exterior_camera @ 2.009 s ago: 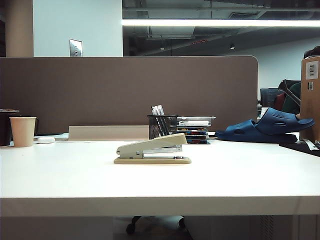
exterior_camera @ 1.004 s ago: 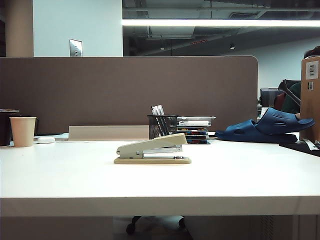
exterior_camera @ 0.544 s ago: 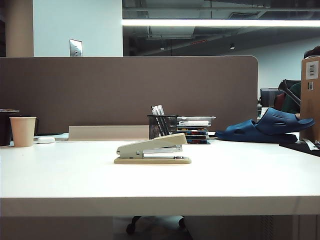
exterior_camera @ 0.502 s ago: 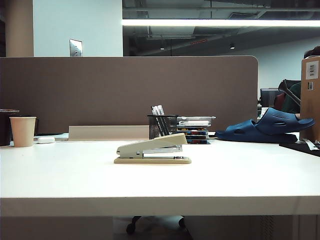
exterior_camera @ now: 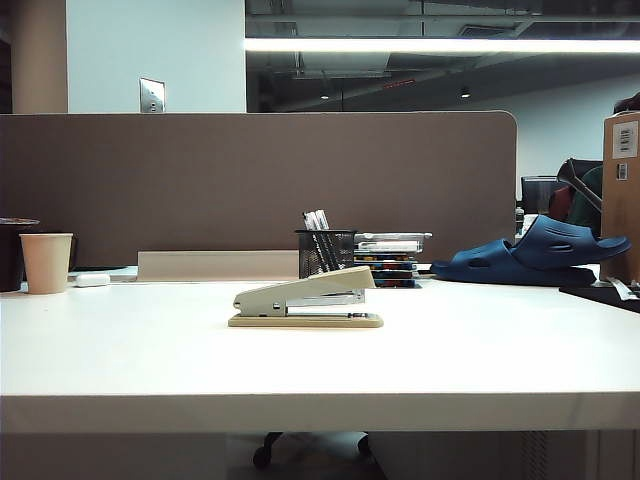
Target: Press the stapler down.
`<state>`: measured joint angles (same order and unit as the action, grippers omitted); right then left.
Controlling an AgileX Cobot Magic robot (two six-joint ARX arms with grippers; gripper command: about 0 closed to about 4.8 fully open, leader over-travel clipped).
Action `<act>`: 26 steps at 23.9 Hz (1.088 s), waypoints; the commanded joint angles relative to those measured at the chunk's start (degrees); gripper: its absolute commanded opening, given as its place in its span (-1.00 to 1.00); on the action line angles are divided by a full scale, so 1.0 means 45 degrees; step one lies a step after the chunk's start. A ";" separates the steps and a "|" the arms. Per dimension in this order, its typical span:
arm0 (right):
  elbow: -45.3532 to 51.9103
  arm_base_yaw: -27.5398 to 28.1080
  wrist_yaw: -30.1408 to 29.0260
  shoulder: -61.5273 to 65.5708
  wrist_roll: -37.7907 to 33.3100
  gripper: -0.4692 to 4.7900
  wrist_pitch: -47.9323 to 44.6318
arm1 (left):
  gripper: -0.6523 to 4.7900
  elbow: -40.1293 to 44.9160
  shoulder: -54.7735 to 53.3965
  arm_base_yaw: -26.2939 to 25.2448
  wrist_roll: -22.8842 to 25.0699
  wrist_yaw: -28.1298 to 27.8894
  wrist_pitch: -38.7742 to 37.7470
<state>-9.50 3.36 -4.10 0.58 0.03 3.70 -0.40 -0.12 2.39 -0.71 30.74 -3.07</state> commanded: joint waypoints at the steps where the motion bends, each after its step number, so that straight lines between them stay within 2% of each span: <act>1: -0.0971 -0.0019 -0.0024 0.0651 -0.0015 -0.86 0.0806 | -0.78 -0.0029 0.0000 0.0000 0.0049 0.0330 -0.0733; 5: -0.2113 -0.0039 -0.0855 0.2307 -0.0005 -0.86 0.0894 | -0.78 -0.0029 0.0000 0.0000 0.0049 0.0330 -0.0971; 8: -0.3313 -0.0083 -0.2118 0.4367 0.0000 -0.86 0.0957 | -0.78 -0.0029 0.0000 0.0000 0.0049 0.0321 -0.0976; 11: -0.4857 -0.0452 -0.2827 0.6475 0.0000 -0.86 0.1190 | -0.78 -0.0029 0.0000 0.0000 0.0053 0.0325 -0.1001; 21: -1.1021 -0.3891 -0.2958 1.4319 -0.0005 -0.86 0.3517 | -0.78 -0.0029 0.0000 -0.0010 0.0053 0.0316 -0.1025; 24: -1.2463 -0.4201 -0.4347 1.6543 -0.0131 -0.86 0.3619 | -0.78 -0.0029 0.0000 -0.0010 0.0053 0.0306 -0.1025; 26: -1.3250 -0.4493 -0.4493 1.7801 -0.0442 -0.86 0.3755 | -0.78 -0.0029 0.0000 -0.0010 0.0053 0.0311 -0.1025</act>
<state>-67.66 -16.14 -23.68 78.78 -0.91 20.45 -0.45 -0.12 2.39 -0.71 31.92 -7.57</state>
